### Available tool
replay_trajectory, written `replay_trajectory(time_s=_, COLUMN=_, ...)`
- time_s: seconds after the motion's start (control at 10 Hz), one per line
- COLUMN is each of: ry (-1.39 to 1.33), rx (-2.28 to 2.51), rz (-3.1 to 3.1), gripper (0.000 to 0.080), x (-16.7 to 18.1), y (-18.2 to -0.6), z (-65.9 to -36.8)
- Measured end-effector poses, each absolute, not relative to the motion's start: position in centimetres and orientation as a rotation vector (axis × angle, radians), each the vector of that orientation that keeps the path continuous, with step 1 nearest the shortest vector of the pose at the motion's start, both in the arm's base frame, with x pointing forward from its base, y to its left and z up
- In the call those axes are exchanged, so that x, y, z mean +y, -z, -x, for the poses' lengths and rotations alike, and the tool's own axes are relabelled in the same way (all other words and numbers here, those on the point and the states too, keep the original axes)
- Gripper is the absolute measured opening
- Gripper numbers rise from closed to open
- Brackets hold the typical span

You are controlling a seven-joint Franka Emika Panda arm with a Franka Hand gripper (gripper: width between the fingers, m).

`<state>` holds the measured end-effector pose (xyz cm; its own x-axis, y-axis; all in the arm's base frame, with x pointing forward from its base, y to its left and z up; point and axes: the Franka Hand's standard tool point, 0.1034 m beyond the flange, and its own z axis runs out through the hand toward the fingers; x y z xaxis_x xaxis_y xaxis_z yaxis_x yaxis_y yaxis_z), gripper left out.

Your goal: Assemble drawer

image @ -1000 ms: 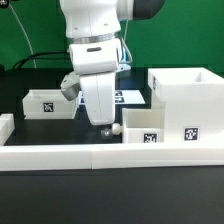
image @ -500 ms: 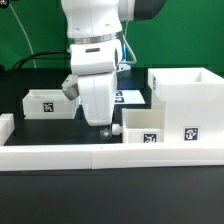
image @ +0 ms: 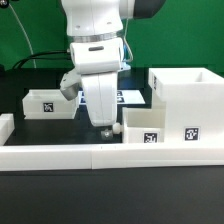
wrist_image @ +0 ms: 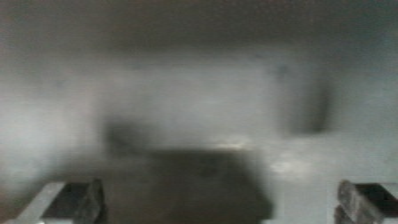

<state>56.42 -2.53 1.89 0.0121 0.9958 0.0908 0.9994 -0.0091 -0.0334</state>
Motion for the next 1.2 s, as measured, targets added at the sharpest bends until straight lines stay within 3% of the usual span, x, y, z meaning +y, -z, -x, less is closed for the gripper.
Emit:
replay_trajectory(time_s=0.4, ry=0.065, rx=-2.116, rz=2.206, gripper=0.0649, x=-0.3, y=-2.2, z=-57.1)
replay_trajectory(time_s=1.2, ry=0.056, rx=-2.086, rz=2.264, gripper=0.0649, x=-1.3, y=-2.2, z=-56.6)
